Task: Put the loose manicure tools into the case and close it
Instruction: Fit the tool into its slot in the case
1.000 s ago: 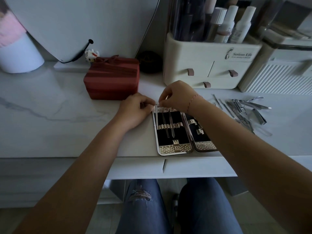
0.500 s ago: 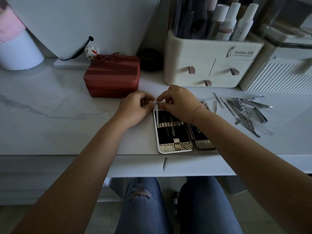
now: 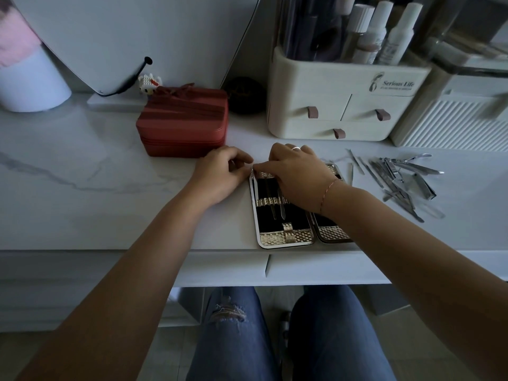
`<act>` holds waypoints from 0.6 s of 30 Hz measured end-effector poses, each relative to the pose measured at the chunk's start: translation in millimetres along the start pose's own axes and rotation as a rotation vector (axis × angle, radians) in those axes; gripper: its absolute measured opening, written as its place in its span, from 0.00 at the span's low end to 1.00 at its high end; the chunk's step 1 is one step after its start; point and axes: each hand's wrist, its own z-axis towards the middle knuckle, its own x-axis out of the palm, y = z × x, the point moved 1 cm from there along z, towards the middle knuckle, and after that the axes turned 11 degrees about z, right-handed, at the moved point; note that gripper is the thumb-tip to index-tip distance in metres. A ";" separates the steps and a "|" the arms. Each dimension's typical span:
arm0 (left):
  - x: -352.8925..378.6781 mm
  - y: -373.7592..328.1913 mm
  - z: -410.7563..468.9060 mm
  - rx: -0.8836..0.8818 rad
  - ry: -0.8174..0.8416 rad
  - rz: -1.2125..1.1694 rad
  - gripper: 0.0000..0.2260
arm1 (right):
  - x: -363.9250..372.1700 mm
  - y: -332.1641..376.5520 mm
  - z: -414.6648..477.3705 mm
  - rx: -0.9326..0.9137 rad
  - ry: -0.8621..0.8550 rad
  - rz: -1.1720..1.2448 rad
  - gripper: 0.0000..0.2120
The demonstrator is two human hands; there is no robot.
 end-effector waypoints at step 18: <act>0.8 2.2 0.1 0.007 0.008 0.000 0.07 | -4.9 -11.4 -13.2 -0.089 0.082 -0.112 0.38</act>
